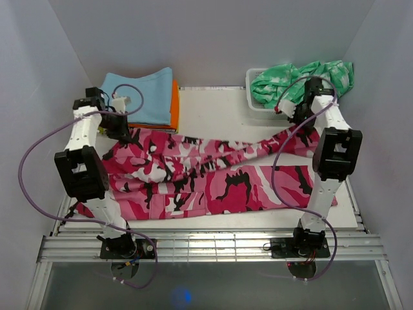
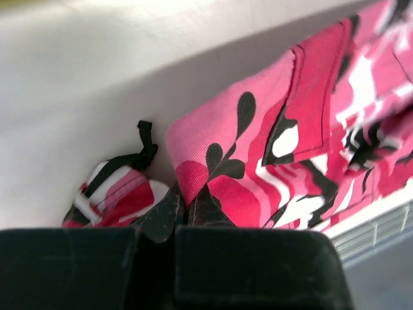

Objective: Fold and stack the trousers
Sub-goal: Flatten the trousers out

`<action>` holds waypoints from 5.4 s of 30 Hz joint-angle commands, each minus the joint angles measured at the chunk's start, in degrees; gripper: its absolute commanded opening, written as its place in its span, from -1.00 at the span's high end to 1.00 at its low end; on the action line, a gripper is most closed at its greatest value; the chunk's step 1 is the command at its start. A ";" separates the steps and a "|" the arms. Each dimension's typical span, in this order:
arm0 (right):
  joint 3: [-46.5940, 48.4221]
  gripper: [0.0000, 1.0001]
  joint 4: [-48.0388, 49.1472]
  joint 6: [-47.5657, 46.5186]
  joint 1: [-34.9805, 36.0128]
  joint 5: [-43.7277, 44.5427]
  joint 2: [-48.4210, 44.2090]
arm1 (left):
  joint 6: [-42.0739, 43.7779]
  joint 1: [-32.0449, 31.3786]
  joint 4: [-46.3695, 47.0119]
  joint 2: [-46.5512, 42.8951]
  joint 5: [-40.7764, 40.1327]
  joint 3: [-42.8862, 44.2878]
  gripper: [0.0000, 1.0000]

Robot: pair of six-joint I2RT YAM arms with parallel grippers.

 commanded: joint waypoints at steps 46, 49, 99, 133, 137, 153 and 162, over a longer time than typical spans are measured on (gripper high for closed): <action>-42.10 -0.85 17.80 -8.93 -12.16 2.29 -29.85 | 5.54 10.71 -1.49 9.46 -1.58 10.69 -0.08; -27.78 -0.80 6.25 -2.54 -12.16 -2.79 -25.20 | 5.19 11.42 -1.22 6.47 1.50 12.62 -0.95; -21.57 -0.41 -3.72 20.44 0.76 -6.95 -23.32 | 23.91 12.74 -11.07 -7.69 1.60 -9.17 -0.61; -31.47 -0.08 -3.89 13.28 -10.85 -4.39 -29.86 | 28.71 12.30 -13.71 -11.85 6.94 -11.13 -0.57; -18.01 -0.06 -4.51 19.37 -5.93 -4.49 -19.33 | 20.75 12.30 -9.14 -5.94 3.89 -4.78 -0.58; -19.30 0.01 6.83 30.89 4.98 8.17 -1.28 | 2.29 17.05 8.18 1.79 -1.05 -1.00 -0.75; -10.27 0.00 -2.92 33.35 8.14 2.47 -5.76 | 1.67 17.05 11.77 10.85 -1.84 -7.48 -0.74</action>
